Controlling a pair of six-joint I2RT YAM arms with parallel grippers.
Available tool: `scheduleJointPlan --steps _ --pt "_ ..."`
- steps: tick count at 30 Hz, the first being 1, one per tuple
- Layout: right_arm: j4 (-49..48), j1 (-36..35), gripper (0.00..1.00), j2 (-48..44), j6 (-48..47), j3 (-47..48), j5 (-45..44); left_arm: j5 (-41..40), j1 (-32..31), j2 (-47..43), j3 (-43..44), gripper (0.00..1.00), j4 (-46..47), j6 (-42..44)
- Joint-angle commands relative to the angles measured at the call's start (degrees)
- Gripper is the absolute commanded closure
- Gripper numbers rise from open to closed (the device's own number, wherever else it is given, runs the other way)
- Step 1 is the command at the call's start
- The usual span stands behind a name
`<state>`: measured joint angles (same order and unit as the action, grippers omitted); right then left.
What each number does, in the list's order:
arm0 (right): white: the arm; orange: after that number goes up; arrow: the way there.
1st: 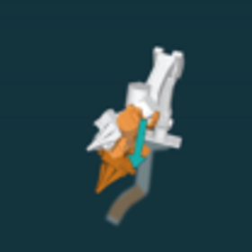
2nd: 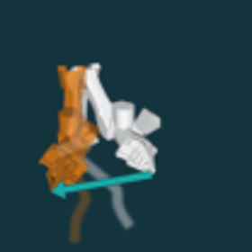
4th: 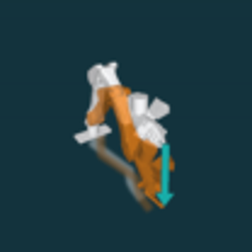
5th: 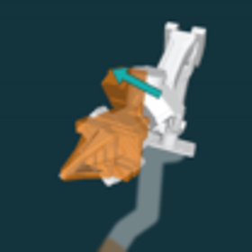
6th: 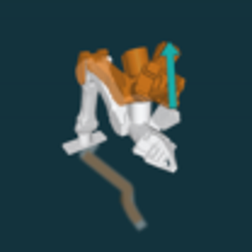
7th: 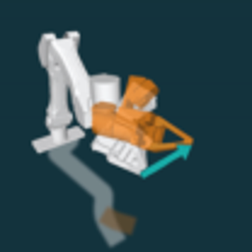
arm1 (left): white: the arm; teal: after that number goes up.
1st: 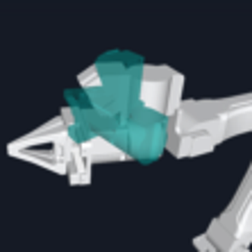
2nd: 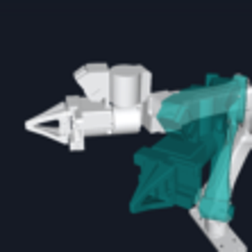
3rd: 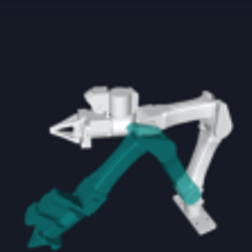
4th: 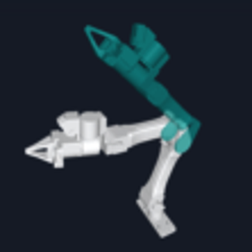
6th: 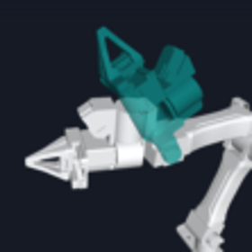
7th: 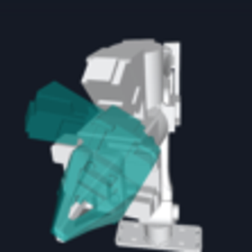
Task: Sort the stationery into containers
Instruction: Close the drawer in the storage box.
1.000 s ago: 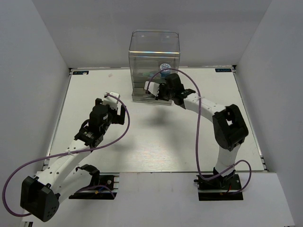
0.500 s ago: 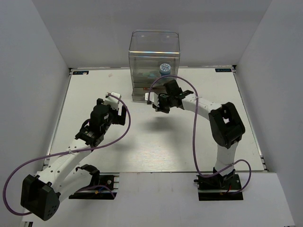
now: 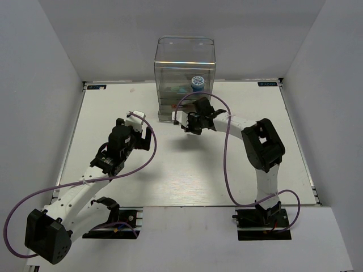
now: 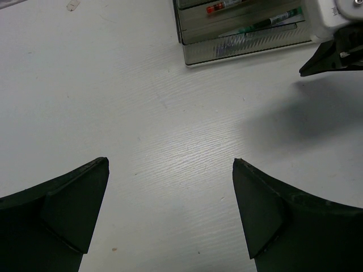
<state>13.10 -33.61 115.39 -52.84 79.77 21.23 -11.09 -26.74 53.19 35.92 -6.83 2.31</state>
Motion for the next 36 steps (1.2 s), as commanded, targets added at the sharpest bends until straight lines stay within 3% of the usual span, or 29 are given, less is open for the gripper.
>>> scheduleJointPlan --steps 1,19,27,36 --pt "-3.17 -0.06 1.00 1.23 0.54 2.59 -1.63 0.90 0.20 -0.19 -0.50 0.00 0.15 0.07" --pt "-9.67 0.29 1.00 8.26 2.04 8.38 -10.15 2.13 0.20 0.33 -0.50 0.00 0.68 0.07" --pt "-19.34 0.47 1.00 9.15 2.74 8.56 -19.64 2.74 0.20 0.95 0.02 0.00 0.16 0.59" --pt "-19.00 1.52 1.00 11.96 1.77 13.39 -20.88 3.80 0.20 2.62 -0.41 0.00 0.93 0.59"
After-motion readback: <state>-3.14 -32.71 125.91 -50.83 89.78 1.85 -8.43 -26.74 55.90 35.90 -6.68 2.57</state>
